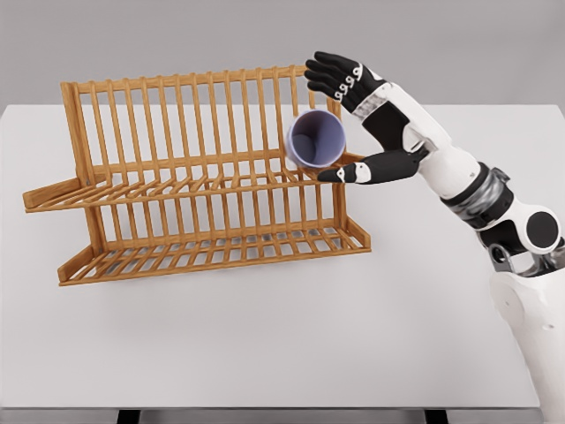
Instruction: Right arm put cup on second shelf
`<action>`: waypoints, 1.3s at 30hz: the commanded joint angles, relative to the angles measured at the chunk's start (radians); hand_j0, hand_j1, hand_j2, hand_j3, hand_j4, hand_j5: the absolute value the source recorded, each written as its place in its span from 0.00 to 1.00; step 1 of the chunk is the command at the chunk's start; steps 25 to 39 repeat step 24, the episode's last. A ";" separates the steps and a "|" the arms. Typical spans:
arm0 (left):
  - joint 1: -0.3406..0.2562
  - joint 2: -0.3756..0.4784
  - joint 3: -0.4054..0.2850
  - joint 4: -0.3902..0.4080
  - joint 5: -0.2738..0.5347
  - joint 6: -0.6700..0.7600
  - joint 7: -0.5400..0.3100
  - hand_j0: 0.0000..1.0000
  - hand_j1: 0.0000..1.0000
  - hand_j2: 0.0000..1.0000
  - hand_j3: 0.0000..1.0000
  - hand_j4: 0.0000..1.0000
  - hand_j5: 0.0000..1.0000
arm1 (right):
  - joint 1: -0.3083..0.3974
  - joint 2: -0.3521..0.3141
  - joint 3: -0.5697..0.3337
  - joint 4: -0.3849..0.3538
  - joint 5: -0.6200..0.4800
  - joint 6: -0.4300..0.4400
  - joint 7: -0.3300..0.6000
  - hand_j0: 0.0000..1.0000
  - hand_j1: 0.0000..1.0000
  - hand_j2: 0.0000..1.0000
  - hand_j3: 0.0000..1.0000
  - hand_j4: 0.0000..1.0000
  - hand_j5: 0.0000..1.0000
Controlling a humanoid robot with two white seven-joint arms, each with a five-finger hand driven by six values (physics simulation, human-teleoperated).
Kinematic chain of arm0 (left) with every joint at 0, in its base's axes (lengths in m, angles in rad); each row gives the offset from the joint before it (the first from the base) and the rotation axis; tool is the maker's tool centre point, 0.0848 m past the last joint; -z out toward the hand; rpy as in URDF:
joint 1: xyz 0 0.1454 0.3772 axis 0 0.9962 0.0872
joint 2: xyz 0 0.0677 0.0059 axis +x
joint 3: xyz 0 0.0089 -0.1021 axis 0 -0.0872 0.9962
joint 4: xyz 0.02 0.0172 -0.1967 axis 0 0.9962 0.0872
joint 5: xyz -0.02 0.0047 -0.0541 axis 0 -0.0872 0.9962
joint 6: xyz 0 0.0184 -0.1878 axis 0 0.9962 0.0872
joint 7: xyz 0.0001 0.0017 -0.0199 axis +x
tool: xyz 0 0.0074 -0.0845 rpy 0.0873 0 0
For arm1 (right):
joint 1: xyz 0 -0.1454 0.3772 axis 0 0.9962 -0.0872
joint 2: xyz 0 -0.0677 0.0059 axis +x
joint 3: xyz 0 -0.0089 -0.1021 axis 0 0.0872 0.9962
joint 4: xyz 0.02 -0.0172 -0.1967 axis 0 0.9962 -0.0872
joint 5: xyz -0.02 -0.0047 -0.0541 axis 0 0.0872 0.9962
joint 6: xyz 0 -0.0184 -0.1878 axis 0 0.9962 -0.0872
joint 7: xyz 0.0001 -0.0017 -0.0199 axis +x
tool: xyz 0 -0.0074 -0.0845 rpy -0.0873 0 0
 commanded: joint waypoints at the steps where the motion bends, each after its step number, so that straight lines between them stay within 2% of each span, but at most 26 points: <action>1: 0.000 0.000 -0.001 -0.001 0.000 0.000 0.000 1.00 1.00 1.00 1.00 1.00 1.00 | 0.000 -0.008 -0.007 -0.002 -0.008 0.000 0.000 1.00 1.00 1.00 1.00 1.00 1.00; 6: 0.000 0.000 -0.001 0.001 0.000 0.000 0.000 1.00 1.00 1.00 1.00 1.00 1.00 | 0.011 -0.051 -0.043 -0.005 -0.013 0.000 0.000 1.00 1.00 1.00 1.00 1.00 1.00; 7: 0.000 0.000 -0.001 0.001 0.000 0.000 -0.002 1.00 1.00 1.00 1.00 1.00 1.00 | 0.012 -0.080 -0.048 -0.004 -0.013 0.000 0.000 1.00 1.00 1.00 1.00 1.00 1.00; 10: 0.000 0.000 0.001 0.001 0.000 0.000 -0.002 1.00 1.00 1.00 1.00 1.00 1.00 | 0.057 -0.151 -0.126 -0.004 -0.062 0.000 0.000 1.00 1.00 1.00 1.00 1.00 1.00; 14: 0.000 0.000 -0.001 0.001 0.000 0.000 0.000 1.00 1.00 1.00 1.00 1.00 1.00 | 0.106 -0.212 -0.180 -0.004 -0.073 -0.001 0.000 1.00 1.00 1.00 1.00 1.00 1.00; 17: 0.000 0.000 0.001 0.001 0.000 0.000 -0.002 1.00 1.00 1.00 1.00 1.00 1.00 | 0.138 -0.221 -0.209 -0.004 -0.074 -0.001 0.000 1.00 1.00 1.00 1.00 1.00 1.00; 19: 0.000 0.000 0.001 0.001 0.000 0.000 0.000 1.00 1.00 1.00 1.00 1.00 1.00 | 0.158 -0.256 -0.223 -0.004 -0.074 -0.001 0.000 1.00 1.00 1.00 1.00 1.00 1.00; 39: 0.000 0.000 0.001 0.000 0.000 0.000 -0.002 1.00 1.00 1.00 1.00 1.00 1.00 | 0.173 -0.258 -0.232 -0.002 -0.074 -0.001 0.000 1.00 1.00 1.00 1.00 1.00 1.00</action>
